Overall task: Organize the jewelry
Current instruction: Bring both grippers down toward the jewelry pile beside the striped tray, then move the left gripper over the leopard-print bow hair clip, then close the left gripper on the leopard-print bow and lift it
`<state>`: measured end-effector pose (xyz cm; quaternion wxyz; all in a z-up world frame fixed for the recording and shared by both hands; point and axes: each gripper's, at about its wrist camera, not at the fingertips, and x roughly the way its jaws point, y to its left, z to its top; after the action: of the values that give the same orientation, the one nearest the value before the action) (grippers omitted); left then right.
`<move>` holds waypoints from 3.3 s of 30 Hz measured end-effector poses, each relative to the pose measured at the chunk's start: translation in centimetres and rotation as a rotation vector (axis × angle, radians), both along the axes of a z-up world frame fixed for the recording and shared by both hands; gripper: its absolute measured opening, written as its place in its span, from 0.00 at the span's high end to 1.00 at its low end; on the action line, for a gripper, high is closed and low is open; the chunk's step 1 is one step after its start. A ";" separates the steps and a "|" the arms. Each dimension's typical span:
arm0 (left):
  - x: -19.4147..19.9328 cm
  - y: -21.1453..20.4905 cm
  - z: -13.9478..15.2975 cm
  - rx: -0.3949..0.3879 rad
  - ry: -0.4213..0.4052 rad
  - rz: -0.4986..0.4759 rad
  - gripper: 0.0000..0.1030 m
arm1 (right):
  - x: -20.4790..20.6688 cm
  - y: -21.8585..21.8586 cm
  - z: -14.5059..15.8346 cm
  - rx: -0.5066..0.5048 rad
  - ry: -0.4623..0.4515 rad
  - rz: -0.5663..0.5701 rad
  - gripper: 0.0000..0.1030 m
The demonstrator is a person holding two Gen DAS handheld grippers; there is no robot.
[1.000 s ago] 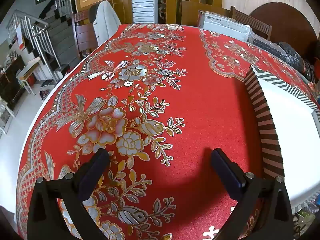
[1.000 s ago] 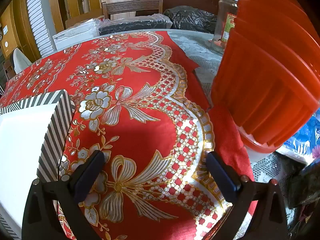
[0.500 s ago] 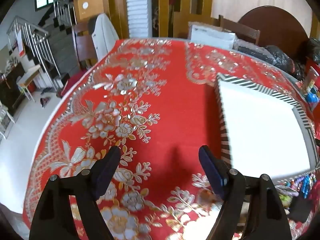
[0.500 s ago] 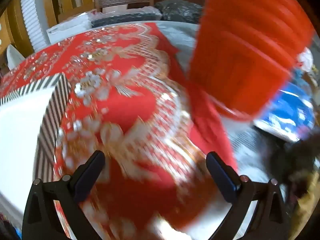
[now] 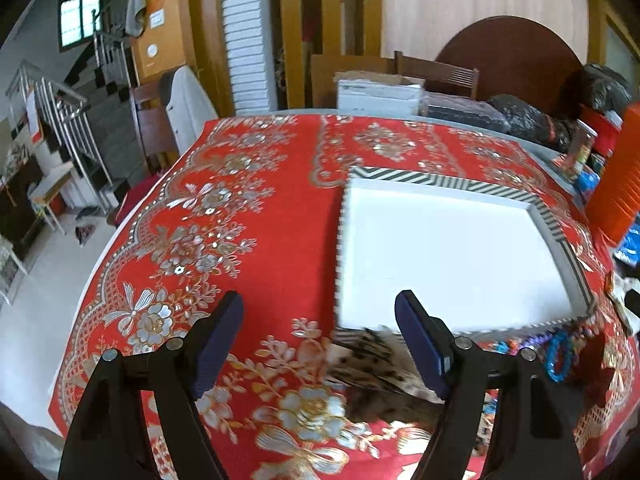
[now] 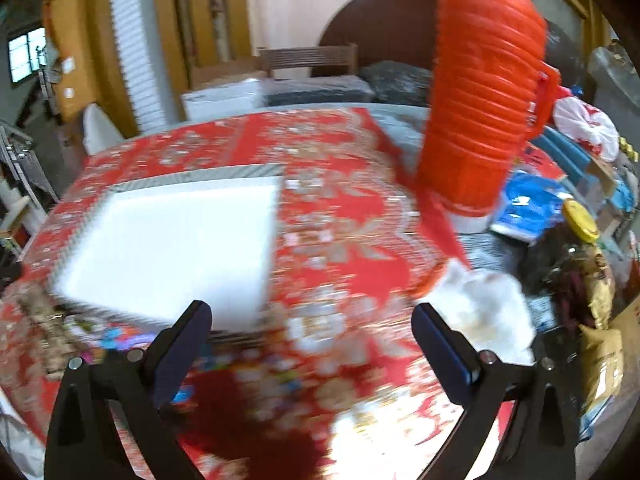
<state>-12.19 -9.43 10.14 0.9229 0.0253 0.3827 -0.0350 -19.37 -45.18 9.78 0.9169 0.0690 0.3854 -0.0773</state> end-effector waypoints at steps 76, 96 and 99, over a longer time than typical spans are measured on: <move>-3.1 1.7 -1.8 -0.182 0.197 -0.058 0.35 | 0.3 9.4 -1.2 0.047 0.074 0.229 0.05; 1.5 1.7 -5.5 -0.378 0.295 0.036 0.80 | 2.7 13.1 -2.8 0.168 0.090 0.465 0.32; 1.6 1.3 -5.2 -0.348 0.285 0.015 0.87 | 3.4 14.3 -3.5 0.183 0.116 0.533 0.32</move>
<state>-10.58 -8.11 4.94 0.8501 -0.1422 0.4977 -0.0969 -15.95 -30.86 6.24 0.8713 0.0430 0.4472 0.1977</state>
